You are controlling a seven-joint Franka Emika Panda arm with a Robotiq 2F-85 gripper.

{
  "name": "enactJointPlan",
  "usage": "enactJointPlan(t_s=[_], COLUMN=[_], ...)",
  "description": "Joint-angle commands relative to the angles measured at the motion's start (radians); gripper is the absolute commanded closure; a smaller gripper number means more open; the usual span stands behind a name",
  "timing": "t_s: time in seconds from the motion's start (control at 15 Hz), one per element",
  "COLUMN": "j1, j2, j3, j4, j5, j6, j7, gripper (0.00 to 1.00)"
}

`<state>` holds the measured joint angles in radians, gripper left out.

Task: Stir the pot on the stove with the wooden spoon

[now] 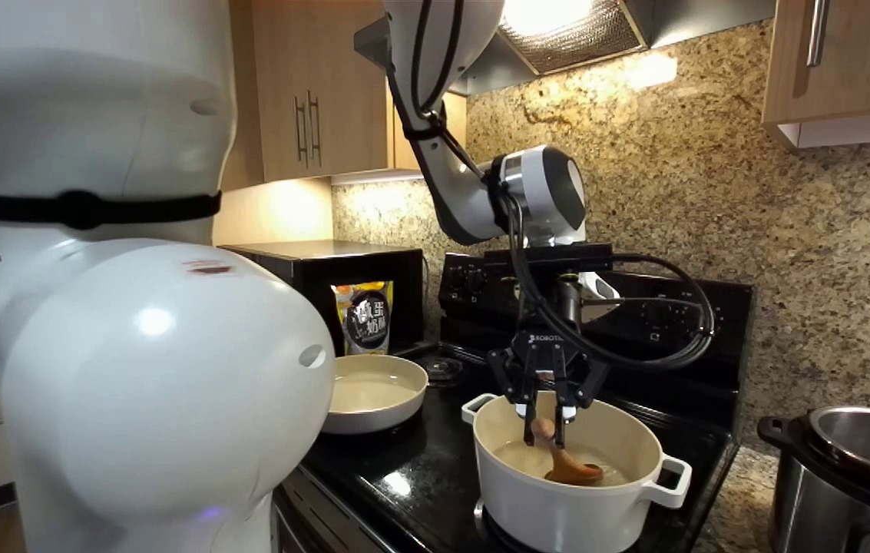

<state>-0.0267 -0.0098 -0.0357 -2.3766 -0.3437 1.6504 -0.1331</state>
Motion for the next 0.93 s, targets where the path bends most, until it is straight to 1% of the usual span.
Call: enactJointPlan(t_s=[0.0,0.47,0.73,0.87], j1=[0.023,0.057,0.053,0.046], j2=[0.018,-0.027,-0.047,-0.059], j3=[0.026,0.062,0.055,0.048], j4=[0.011,-0.036,-0.054,-0.064], j5=[-0.008,-0.031,-0.065,-0.072], j6=[-0.027,-0.055,-0.093,-0.111], j7=[-0.005,-0.022,-0.009,-0.026], gripper=[0.93,0.93,0.93,0.93])
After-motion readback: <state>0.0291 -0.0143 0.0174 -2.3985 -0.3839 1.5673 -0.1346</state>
